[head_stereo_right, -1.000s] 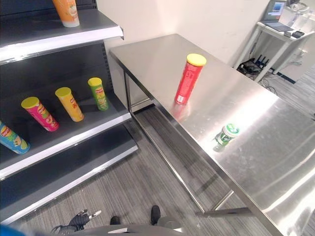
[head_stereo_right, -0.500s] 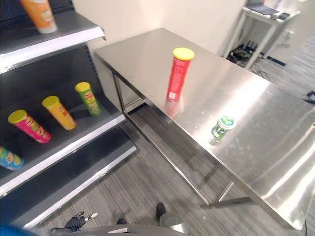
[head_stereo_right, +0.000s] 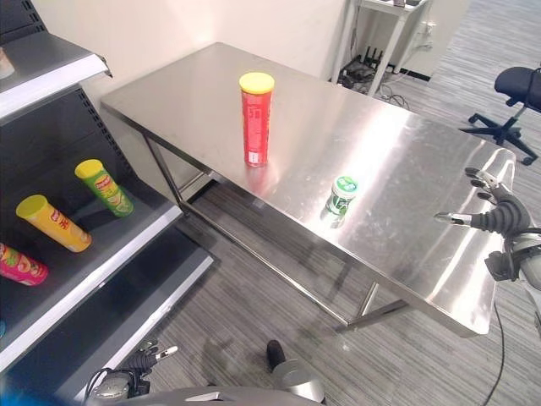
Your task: Put the goods on the table back onto the shelves and tidy them up.
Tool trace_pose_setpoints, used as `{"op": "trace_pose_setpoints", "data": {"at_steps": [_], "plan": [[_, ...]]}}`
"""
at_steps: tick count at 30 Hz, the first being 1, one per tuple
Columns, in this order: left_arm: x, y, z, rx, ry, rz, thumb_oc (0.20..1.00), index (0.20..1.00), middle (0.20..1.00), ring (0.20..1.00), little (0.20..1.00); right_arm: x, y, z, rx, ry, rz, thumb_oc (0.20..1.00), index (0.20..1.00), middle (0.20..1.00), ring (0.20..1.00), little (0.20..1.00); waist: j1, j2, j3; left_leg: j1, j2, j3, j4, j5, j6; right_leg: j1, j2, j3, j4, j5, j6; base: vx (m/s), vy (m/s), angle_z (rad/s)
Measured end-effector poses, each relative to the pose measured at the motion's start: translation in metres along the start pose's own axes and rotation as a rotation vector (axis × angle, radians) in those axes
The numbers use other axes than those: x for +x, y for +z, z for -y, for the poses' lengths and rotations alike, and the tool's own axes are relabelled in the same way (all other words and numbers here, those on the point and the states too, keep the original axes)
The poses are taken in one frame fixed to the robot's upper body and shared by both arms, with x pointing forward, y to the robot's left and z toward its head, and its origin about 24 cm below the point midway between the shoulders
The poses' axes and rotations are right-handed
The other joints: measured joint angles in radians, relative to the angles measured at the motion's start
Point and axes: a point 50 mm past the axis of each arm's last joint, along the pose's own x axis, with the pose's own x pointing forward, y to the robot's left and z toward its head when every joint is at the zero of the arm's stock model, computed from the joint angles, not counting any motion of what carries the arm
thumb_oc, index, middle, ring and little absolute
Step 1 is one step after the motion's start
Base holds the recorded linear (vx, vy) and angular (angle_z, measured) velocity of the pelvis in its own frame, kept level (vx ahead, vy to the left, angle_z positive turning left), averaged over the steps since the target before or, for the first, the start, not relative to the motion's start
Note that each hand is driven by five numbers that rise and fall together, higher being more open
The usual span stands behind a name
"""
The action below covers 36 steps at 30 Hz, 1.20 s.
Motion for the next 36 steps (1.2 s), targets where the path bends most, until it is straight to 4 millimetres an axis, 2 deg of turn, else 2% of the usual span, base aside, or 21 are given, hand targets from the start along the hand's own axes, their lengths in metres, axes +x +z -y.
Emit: {"op": "trace_pose_setpoints", "data": {"at_steps": [4, 10, 18, 23, 36], "plan": [[0.0, 0.001, 0.002, 0.011, -0.01, 0.005, 1.0, 1.0, 1.0, 1.0, 1.0, 0.005, 0.004, -0.006, -0.029, 0.037, 0.017, 1.0, 1.0, 1.0, 1.0, 1.0, 0.035, 0.011, 0.005, -0.001, 0.0, -0.019, 0.0, 0.0, 0.0, 0.006, -0.004, -0.021, 0.0, -0.003, -0.002, 0.01, -0.015, 0.14], [-0.005, -0.019, 0.002, 0.033, -0.008, -0.055, 1.0, 1.0, 1.0, 1.0, 1.0, 0.012, 0.009, -0.009, -0.047, 0.045, 0.033, 1.0, 1.0, 1.0, 1.0, 1.0, 0.052, 0.013, 0.006, -0.003, -0.001, -0.03, 0.0, 0.001, 0.001, 0.012, -0.006, -0.037, 0.0, -0.006, -0.003, 0.01, -0.011, 0.06], [-0.002, -0.012, 0.006, 0.059, -0.025, -0.036, 1.0, 1.0, 1.0, 1.0, 1.0, 0.026, 0.011, -0.028, -0.176, 0.128, 0.03, 1.0, 1.0, 1.0, 1.0, 1.0, 0.069, 0.004, 0.011, -0.003, -0.001, -0.059, 0.0, 0.005, 0.007, 0.025, -0.011, -0.066, 0.0, -0.01, -0.003, 0.0, -0.018, 0.11], [-0.002, -0.011, 0.008, 0.074, -0.034, -0.035, 1.0, 1.0, 1.0, 1.0, 1.0, 0.035, 0.002, -0.037, -0.279, 0.173, -0.024, 1.0, 1.0, 1.0, 1.0, 1.0, 0.092, 0.003, 0.012, -0.004, -0.001, -0.075, 0.0, 0.007, 0.009, 0.031, -0.011, -0.08, 0.0, -0.011, -0.005, 0.0, -0.019, 0.08], [-0.002, -0.012, 0.007, 0.073, -0.024, -0.038, 1.0, 1.0, 1.0, 1.0, 1.0, 0.036, -0.006, -0.035, -0.357, 0.162, -0.066, 1.0, 1.0, 1.0, 1.0, 1.0, 0.095, 0.004, 0.013, -0.004, -0.001, -0.106, 0.0, 0.008, 0.01, 0.045, -0.014, -0.11, 0.0, -0.017, -0.007, 0.0, -0.013, 0.07]]}}
